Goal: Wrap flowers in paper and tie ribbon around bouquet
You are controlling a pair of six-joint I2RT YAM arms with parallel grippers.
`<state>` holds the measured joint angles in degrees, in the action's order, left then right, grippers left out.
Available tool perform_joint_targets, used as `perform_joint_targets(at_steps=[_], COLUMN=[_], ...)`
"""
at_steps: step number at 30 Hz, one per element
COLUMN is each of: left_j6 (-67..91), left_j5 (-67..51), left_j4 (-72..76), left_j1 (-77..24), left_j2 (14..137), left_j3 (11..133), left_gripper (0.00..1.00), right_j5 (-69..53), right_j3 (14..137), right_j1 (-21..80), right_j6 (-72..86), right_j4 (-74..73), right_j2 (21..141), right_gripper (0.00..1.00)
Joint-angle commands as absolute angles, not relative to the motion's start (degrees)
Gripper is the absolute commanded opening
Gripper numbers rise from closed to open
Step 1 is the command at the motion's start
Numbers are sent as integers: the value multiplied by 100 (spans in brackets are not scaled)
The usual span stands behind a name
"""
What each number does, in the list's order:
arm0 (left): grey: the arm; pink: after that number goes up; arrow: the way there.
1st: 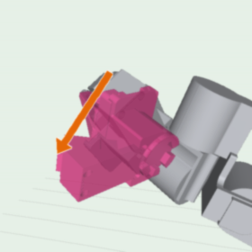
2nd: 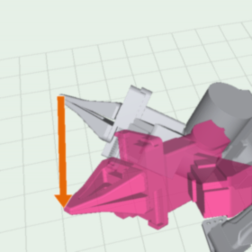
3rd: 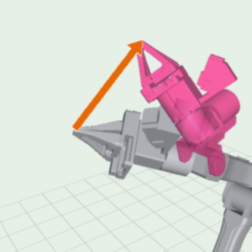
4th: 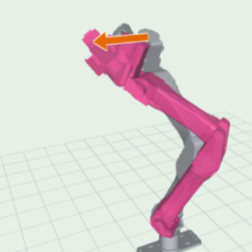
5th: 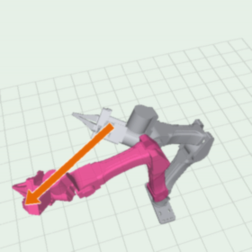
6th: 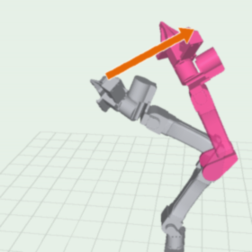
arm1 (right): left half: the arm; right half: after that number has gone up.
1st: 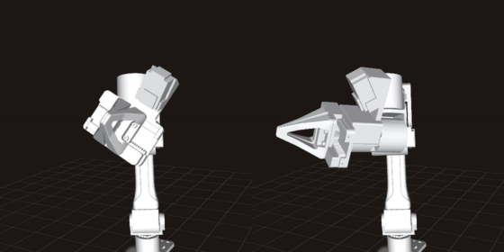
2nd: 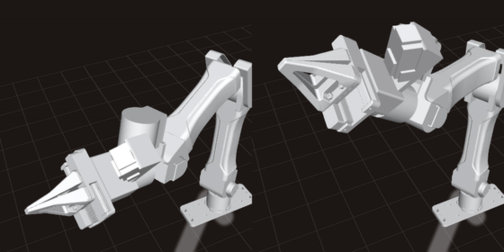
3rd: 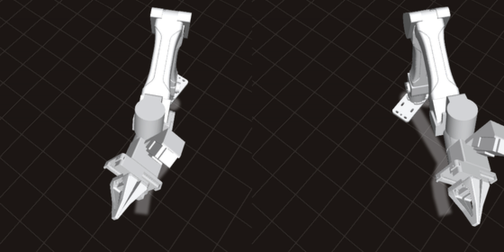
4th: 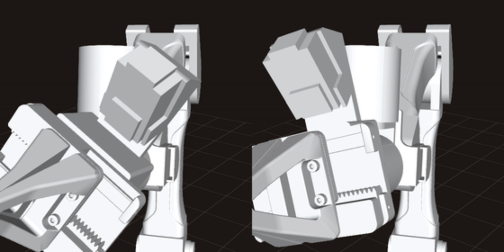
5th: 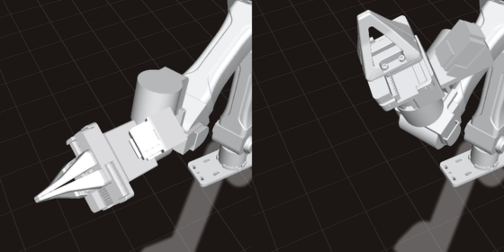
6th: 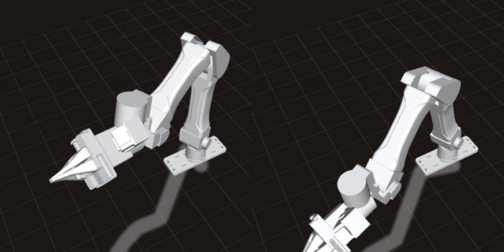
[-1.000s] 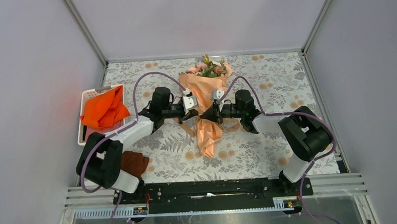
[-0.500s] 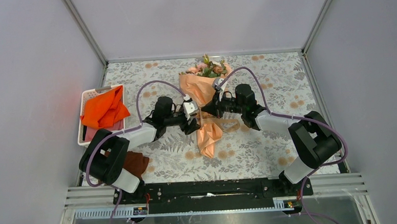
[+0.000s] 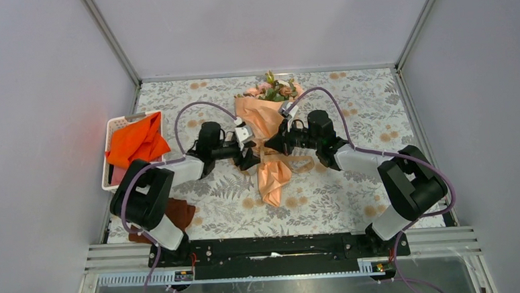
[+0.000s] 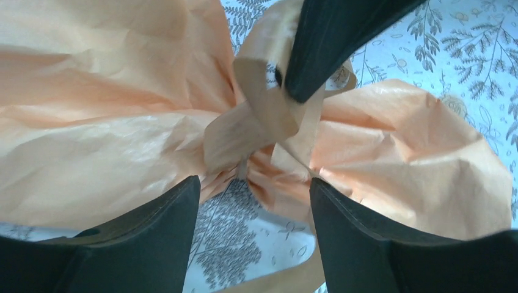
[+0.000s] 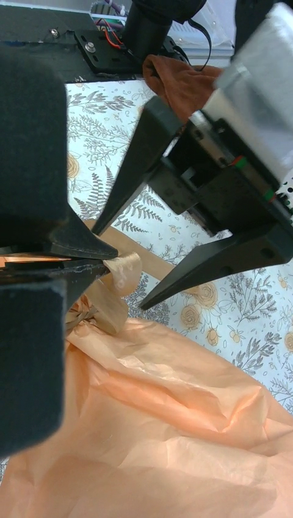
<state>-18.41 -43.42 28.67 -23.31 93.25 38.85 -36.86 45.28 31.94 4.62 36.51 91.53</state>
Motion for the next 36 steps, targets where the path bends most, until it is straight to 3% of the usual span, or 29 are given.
perform_joint_targets(at_steps=[1, 6, 10, 15, 19, 22, 25, 28, 33, 36], left_j6=[-2988, -4644, -3305, -746, -592, -533, -546, -597, -422, -536], left_j5=[-5802, -5233, -5647, -5309, -5087, -4448, -3748, -3948, -4019, -4342], left_j4=[1676, 363, 662, 2545, 2847, 3064, 3184, 3346, 3810, 3899], left_j1=[-1911, -1809, -1813, -2144, -2200, -2215, -2266, -2288, -2399, -2427], left_j2=[8955, 8629, 8639, 9218, 9545, 9823, 10015, 10137, 10198, 10100], left_j3=[4291, 4513, 4625, 4586, 4681, 4794, 4894, 4880, 4693, 4529], left_gripper=[75, 81, 89, 93, 95, 82, 75, 68, 39, 38], right_j5=[-3571, -3524, -3540, -3588, -3590, -3652, -3793, -3868, -3903, -3905], right_j3=[4821, 4879, 4828, 4842, 4850, 4876, 4889, 4881, 4902, 4904], right_j1=[3242, 3231, 3243, 3241, 3241, 3242, 3238, 3233, 3234, 3230], right_j6=[521, 514, 545, 547, 556, 613, 636, 658, 717, 752], right_j4=[3789, 3717, 3844, 3868, 3975, 4046, 4065, 4073, 4058, 4044], right_j2=[8953, 8999, 9000, 9013, 9115, 9157, 9158, 9166, 9199, 9215], right_gripper=[0, 0, 0, 0, 0, 0, 0, 0, 0, 0])
